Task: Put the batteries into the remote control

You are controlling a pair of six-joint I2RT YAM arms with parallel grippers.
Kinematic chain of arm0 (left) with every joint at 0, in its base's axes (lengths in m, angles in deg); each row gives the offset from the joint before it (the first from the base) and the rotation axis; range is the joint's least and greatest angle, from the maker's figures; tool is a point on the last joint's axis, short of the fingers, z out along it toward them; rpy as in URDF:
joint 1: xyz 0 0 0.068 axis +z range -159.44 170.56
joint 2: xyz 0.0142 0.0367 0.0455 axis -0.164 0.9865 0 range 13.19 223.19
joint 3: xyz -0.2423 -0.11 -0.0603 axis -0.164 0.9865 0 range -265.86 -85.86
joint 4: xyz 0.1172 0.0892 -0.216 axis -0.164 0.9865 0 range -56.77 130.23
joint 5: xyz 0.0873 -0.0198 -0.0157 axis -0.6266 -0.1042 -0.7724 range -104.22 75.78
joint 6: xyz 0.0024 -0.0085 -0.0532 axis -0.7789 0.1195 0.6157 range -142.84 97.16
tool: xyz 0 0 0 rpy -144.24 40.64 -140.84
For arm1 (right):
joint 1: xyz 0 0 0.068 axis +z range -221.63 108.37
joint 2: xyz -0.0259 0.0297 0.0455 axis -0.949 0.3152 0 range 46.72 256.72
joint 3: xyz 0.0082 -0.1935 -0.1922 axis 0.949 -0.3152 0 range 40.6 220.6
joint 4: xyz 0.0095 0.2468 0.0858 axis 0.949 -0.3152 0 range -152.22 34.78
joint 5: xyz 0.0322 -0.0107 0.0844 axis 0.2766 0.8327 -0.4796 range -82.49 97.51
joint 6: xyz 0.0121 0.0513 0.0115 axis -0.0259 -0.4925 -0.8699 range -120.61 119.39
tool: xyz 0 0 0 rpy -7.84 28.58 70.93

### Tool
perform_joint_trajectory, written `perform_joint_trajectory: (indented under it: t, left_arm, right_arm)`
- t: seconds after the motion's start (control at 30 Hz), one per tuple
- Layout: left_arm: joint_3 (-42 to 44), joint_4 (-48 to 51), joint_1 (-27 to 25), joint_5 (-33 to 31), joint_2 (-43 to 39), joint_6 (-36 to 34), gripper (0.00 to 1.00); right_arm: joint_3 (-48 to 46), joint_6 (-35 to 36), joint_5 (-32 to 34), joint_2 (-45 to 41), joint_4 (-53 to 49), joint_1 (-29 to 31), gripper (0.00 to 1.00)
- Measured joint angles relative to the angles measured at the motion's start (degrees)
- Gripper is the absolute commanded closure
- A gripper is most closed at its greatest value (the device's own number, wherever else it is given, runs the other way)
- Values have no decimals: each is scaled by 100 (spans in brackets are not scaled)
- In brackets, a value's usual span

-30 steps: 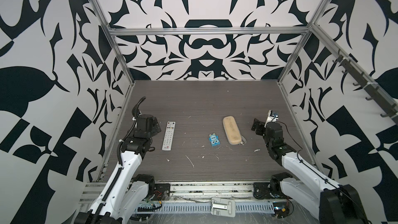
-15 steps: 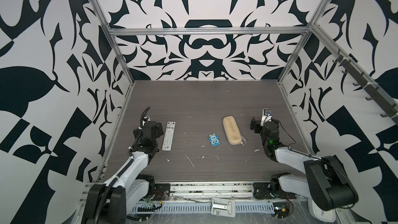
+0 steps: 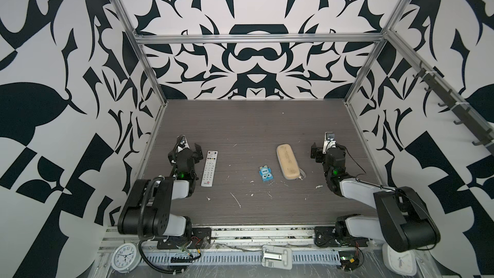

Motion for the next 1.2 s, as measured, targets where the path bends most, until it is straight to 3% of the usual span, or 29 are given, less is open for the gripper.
perform_joint_trajectory:
  t: [0.1, 0.33, 0.63, 1.2]
  left_arm:
    - [184, -774, 35, 85, 675, -83, 1]
    - [-83, -721, 138, 184, 614, -50, 1]
    - [-476, -26, 511, 468, 509, 210, 1]
    - [-476, 109, 514, 542, 509, 260, 1]
  right_arm:
    - [-2, -70, -57, 361, 98, -96, 0]
    - [0, -297, -273, 1259, 695, -448, 0]
    - [55, -378, -328, 1292, 835, -428, 0]
    - [55, -378, -328, 1290, 938, -417, 0]
